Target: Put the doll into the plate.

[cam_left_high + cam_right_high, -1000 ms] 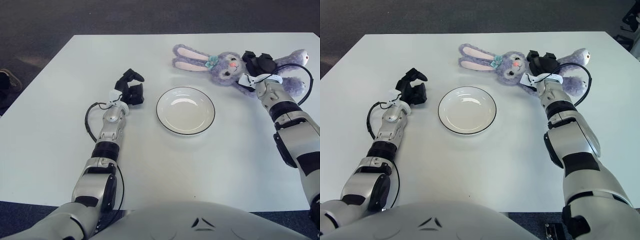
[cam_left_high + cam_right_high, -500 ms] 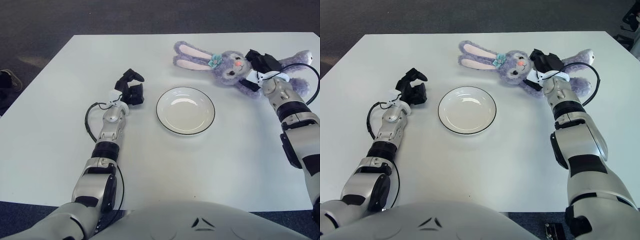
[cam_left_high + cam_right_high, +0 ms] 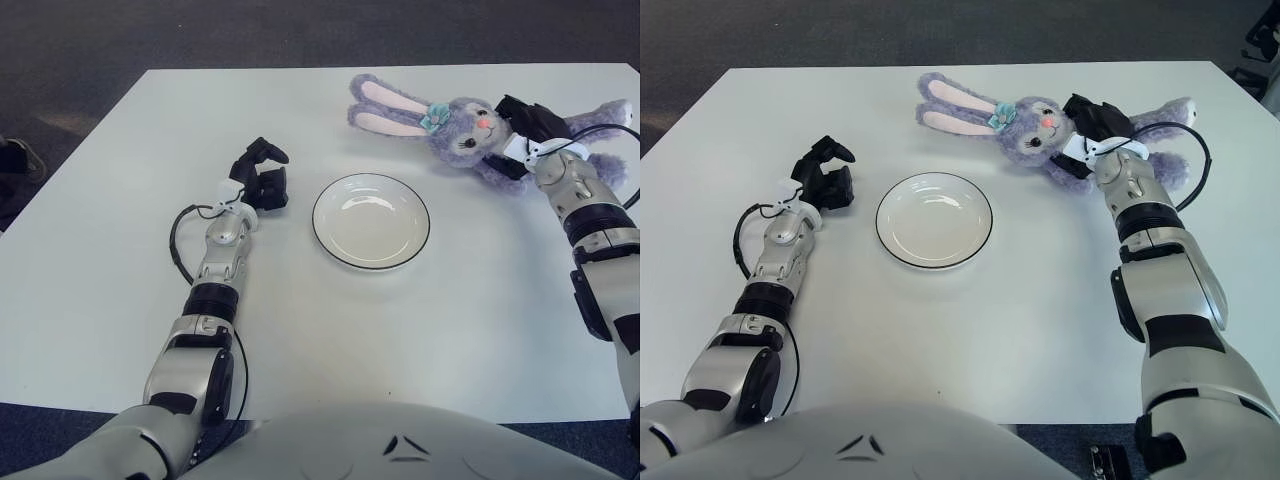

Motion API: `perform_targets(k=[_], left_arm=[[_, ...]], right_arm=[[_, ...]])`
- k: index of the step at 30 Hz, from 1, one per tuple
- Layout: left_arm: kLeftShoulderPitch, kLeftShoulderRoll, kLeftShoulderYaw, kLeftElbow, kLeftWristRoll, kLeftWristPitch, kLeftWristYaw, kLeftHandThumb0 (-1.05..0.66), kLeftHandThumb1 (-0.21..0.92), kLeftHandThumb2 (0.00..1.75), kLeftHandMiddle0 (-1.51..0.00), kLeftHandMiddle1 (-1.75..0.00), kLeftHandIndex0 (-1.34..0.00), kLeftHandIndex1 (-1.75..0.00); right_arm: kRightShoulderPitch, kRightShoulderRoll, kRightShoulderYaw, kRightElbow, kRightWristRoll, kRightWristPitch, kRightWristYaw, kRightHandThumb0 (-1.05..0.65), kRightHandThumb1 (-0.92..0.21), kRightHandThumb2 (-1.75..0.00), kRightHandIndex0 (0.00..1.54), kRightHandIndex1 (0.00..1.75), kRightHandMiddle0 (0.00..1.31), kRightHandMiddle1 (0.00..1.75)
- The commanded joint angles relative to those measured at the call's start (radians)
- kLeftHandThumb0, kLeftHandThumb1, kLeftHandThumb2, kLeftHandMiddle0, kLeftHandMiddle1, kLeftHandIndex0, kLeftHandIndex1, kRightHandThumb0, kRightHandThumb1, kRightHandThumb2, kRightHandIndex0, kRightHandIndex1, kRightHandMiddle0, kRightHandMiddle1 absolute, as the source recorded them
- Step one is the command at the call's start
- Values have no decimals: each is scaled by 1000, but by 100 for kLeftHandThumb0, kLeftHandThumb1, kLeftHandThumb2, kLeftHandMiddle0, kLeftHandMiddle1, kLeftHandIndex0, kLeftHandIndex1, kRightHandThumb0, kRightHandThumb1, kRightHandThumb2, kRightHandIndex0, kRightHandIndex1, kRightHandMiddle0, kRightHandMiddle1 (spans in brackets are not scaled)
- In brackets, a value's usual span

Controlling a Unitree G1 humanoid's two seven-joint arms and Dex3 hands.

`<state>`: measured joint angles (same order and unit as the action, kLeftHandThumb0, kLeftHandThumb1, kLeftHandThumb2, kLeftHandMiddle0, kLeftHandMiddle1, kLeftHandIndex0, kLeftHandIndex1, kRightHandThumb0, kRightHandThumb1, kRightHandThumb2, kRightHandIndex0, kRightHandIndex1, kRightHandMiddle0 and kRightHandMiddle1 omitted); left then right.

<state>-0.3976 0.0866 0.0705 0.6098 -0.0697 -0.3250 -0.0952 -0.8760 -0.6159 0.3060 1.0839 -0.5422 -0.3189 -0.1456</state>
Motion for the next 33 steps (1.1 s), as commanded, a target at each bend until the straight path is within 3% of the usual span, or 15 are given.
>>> perform_targets(k=[1, 16, 23, 33], left_arm=[[140, -38, -27, 86, 22, 27, -5, -45, 41, 120, -121, -175, -54, -175], [134, -41, -29, 95, 18, 27, -12, -45, 41, 120, -122, -175, -54, -175], [132, -45, -30, 100, 14, 27, -20, -45, 41, 120, -123, -175, -54, -175], [131, -50, -35, 101, 17, 29, -24, -45, 41, 120, -124, -175, -54, -175]], right_arm=[[34, -13, 2, -46, 0, -37, 16, 0, -10, -153, 81, 162, 55, 175], [15, -55, 26, -183, -69, -101, 30, 0, -5, -157, 85, 160, 59, 175], [38, -45, 21, -395, -101, -28, 80, 0, -5, -158, 85, 162, 59, 175], [5, -37, 34, -455, -149, -29, 96, 0, -3, -160, 85, 162, 61, 175]])
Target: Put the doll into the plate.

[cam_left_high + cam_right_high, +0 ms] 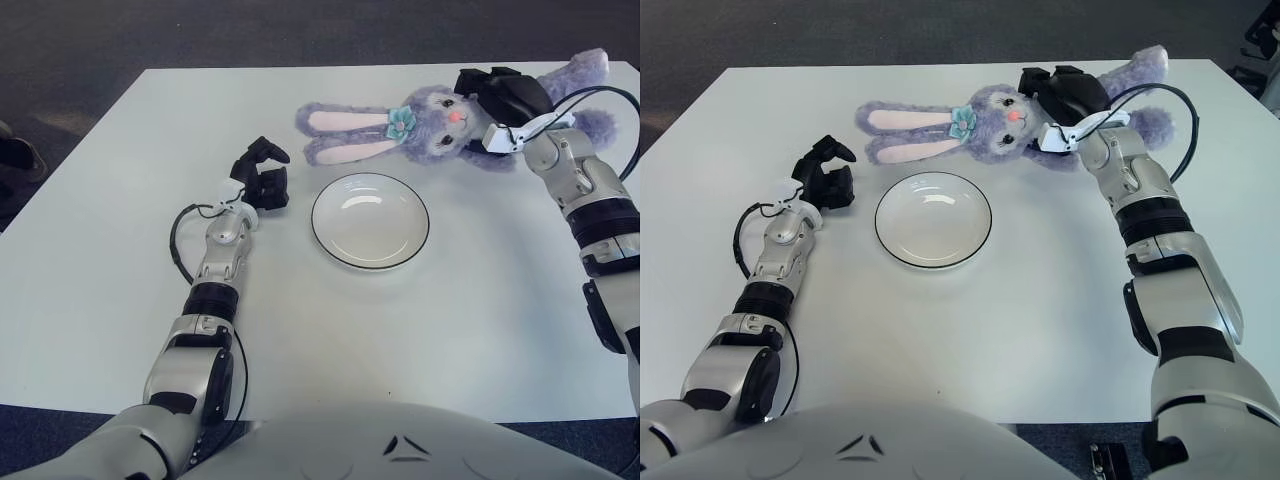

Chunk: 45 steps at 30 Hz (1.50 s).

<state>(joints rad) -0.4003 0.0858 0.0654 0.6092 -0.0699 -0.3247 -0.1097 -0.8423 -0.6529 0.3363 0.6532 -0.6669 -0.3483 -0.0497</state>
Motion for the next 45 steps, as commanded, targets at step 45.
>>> perform_targets(k=[45], left_arm=[[113, -49, -36, 122, 34, 36, 18, -45, 40, 121, -125, -175, -55, -175]], right_arm=[[39, 85, -73, -406, 96, 72, 198, 0, 5, -173, 86, 175, 69, 172]])
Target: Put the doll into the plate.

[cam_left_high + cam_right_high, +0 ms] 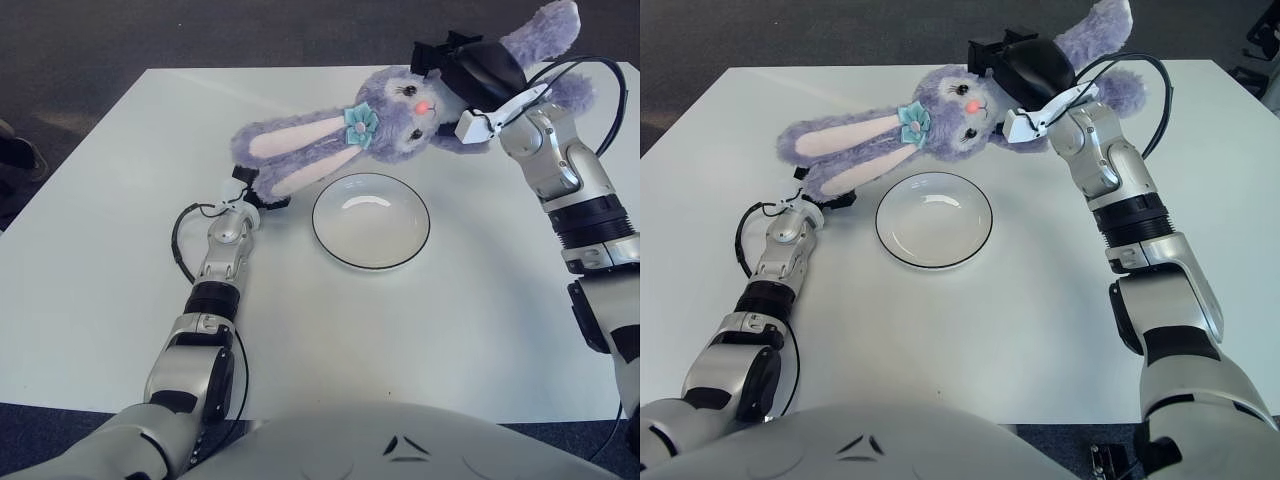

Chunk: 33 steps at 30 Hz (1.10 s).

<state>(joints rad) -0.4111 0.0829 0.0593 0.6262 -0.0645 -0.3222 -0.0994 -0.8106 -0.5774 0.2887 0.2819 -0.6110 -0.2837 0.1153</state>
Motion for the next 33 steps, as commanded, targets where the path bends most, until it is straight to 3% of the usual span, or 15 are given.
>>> perform_targets(k=[1, 16, 22, 33], left_arm=[[122, -46, -31, 107, 30, 35, 10, -45, 40, 122, -125, -175, -55, -175], [113, -53, -42, 111, 42, 40, 39, -45, 39, 123, -125, -175, -56, -175], [115, -46, -49, 107, 45, 44, 34, -45, 39, 123, -125, -175, -56, -175], [108, -54, -46, 123, 43, 36, 53, -45, 39, 122, -125, -175, -55, -175]], right_arm=[[9, 13, -29, -38, 55, 3, 45, 0, 5, -173, 86, 175, 69, 172], [37, 34, -49, -70, 181, -49, 162, 0, 6, -175, 87, 175, 70, 173], [66, 48, -52, -119, 206, -29, 201, 0, 6, -174, 87, 175, 68, 174], [140, 85, -76, -317, 315, 211, 374, 0, -1, -166, 85, 171, 62, 175]])
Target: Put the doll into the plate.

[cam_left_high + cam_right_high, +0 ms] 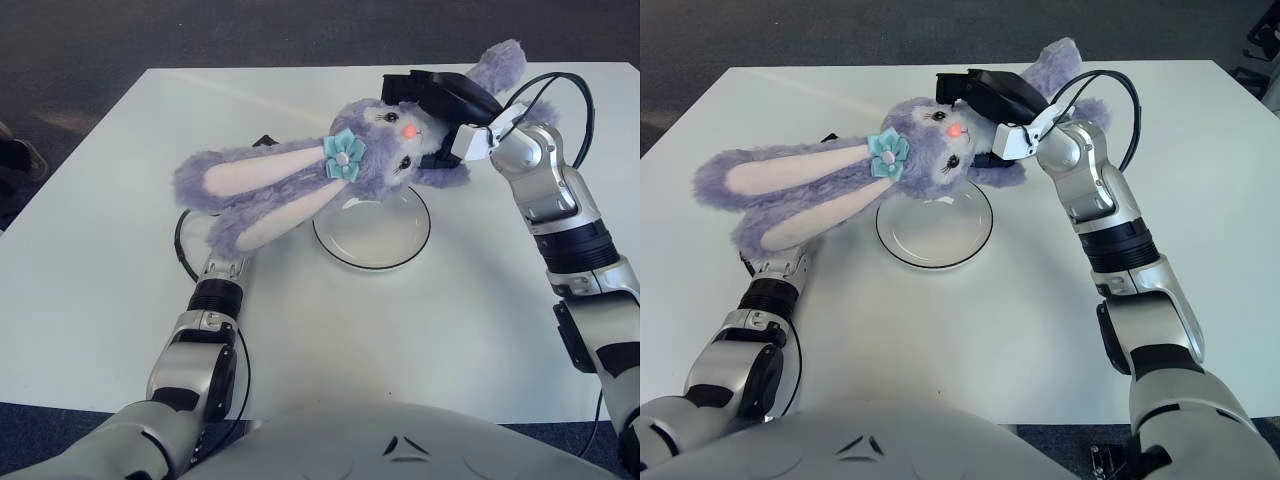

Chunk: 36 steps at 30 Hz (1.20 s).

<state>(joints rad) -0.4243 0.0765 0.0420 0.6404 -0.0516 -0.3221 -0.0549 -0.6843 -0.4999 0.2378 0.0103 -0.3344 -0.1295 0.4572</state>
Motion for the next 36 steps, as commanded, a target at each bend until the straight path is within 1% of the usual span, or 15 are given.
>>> perform_targets(k=[1, 6, 11, 15, 22, 31, 36], left_arm=[[121, -49, -26, 110, 28, 31, 10, -45, 39, 122, -125, -175, -55, -175], [122, -54, -23, 110, 26, 18, 20, -46, 39, 123, -125, -175, -56, -175], [120, -56, -24, 110, 26, 19, 28, -46, 39, 123, -125, -175, -56, -175], [117, -58, -24, 119, 28, 20, 34, -46, 39, 123, -125, -175, -56, -175], [111, -59, -23, 130, 32, 16, 47, -46, 39, 123, -126, -175, -56, -175], [97, -69, 0, 161, 30, -11, 97, -45, 40, 122, -125, -175, -55, -175], [87, -80, 16, 184, 29, -22, 129, -45, 41, 120, -125, -175, -54, -175]], right_arm=[[19, 9, -24, -57, 45, 74, 46, 0, -1, -166, 85, 171, 61, 175], [41, 12, -25, -95, 76, 129, 89, 0, -3, -163, 85, 168, 60, 175], [61, 17, -31, -120, 91, 154, 101, 0, -4, -162, 84, 167, 59, 175], [80, 17, -26, -135, 91, 143, 100, 0, -4, -161, 84, 167, 59, 175], [89, 21, -19, -145, 94, 133, 108, 0, -5, -160, 84, 167, 59, 175], [94, 21, -3, -149, 87, 99, 126, 0, -4, -159, 86, 162, 60, 175], [105, 20, 11, -156, 71, 95, 130, 0, -4, -160, 85, 163, 60, 175]])
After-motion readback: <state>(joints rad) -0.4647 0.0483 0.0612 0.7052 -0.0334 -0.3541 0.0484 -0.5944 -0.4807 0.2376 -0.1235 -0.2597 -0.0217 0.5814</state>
